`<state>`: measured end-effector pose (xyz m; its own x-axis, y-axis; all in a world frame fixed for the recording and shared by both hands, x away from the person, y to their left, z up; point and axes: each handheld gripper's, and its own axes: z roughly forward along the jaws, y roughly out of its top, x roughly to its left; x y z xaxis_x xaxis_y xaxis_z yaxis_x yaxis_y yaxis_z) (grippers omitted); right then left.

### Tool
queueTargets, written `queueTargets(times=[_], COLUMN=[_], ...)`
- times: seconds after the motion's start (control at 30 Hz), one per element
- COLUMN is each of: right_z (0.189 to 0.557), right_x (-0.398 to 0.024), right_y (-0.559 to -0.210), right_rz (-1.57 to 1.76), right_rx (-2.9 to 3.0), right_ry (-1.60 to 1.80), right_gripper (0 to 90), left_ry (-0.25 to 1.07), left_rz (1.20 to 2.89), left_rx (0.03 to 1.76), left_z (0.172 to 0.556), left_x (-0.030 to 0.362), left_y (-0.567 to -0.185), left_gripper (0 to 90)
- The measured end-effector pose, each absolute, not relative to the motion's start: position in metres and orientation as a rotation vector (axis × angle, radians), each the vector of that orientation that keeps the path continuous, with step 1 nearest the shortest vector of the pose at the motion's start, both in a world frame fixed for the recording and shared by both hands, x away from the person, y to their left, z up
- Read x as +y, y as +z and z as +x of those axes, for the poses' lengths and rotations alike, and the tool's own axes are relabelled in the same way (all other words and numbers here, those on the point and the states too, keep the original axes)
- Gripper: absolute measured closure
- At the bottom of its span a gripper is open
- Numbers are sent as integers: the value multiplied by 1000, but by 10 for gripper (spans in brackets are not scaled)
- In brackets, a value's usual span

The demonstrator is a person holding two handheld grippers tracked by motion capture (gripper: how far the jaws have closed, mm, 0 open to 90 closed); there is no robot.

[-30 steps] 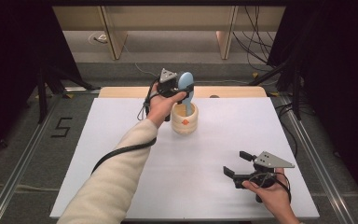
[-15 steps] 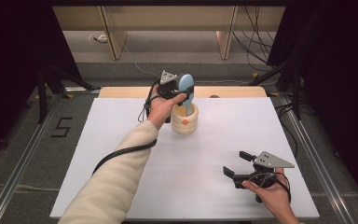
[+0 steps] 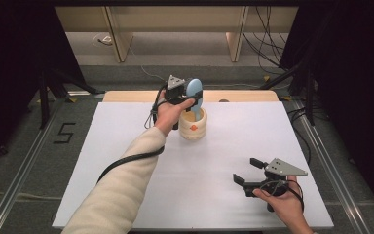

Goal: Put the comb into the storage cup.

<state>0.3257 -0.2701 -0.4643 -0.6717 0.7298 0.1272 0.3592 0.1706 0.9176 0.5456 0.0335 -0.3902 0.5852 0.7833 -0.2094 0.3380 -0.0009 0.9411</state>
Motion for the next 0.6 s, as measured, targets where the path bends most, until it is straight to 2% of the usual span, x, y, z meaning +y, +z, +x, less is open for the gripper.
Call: queueTargets(times=[0.6], right_z=[326], right_x=[-270], right_y=[-464], right_rz=[1035], right_rx=[2111], right_ry=[1501], right_gripper=[94], left_ry=[442], left_rz=[1581], left_rx=[985], left_z=[545], left_x=[35], left_y=[-395], left_gripper=[494])
